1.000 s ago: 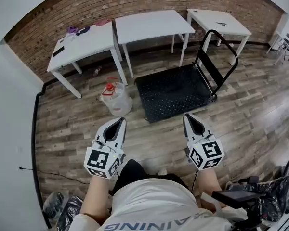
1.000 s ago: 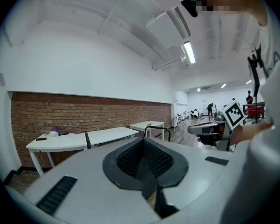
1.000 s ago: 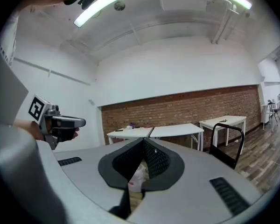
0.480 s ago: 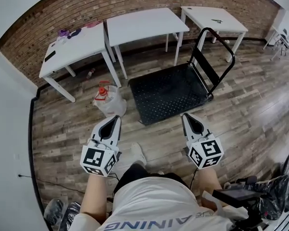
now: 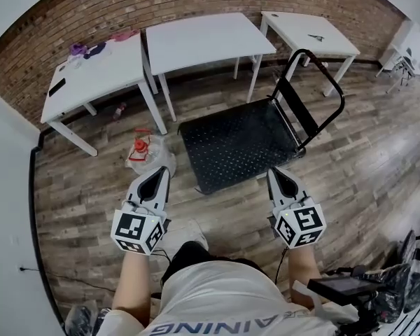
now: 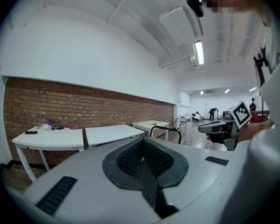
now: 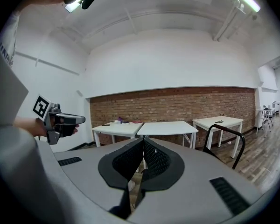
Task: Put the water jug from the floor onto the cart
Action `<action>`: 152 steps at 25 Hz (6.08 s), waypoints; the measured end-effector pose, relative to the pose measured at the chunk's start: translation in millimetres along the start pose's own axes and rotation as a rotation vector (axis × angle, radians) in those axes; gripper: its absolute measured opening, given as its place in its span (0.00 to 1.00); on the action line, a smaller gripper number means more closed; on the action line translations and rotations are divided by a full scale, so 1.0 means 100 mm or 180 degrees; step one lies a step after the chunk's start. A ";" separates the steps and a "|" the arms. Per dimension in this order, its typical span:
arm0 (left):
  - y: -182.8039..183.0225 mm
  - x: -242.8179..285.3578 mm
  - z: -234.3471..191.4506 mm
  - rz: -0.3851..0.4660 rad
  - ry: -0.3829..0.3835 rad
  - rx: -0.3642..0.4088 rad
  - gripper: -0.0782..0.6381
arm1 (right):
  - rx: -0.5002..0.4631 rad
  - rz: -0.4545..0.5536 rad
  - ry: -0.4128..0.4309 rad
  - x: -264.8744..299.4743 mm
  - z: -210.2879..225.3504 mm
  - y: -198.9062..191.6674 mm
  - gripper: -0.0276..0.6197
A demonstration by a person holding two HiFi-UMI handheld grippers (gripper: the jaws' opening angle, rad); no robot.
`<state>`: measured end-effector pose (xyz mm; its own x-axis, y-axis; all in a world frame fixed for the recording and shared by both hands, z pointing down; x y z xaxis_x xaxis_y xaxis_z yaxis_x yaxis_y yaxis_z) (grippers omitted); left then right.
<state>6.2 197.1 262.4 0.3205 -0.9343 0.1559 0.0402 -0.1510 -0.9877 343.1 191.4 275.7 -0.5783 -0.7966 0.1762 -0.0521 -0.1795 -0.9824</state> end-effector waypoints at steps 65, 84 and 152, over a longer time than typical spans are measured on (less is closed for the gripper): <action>-0.87 1.20 -2.20 -0.0740 0.1933 -0.0693 0.11 | -0.0227 -0.1172 0.2505 4.76 -0.23 -0.67 0.10; -2.01 0.53 -2.39 -0.0968 0.2516 -0.1277 0.11 | -0.0925 -0.1727 0.2921 6.52 -1.55 -2.69 0.54; -1.52 2.09 -1.74 -0.1078 0.1473 -0.1229 0.11 | -0.0598 -0.2208 0.0852 6.51 2.13 -1.73 0.52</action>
<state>-97.3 -31.5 446.8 -0.0906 -0.8441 0.5285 -0.3006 -0.4828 -0.8225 149.2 -419.3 573.5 -0.5389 -0.3661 0.7587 -0.5987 -0.4671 -0.6507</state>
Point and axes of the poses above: the fingertips, and each gripper's own axes: x forward along the fingers, z to its right, y out of its top, the point moved 9 cm from there along -x, backward along the fingers, and after that the axes turned 9 degrees about y, right-handed, at the moved point
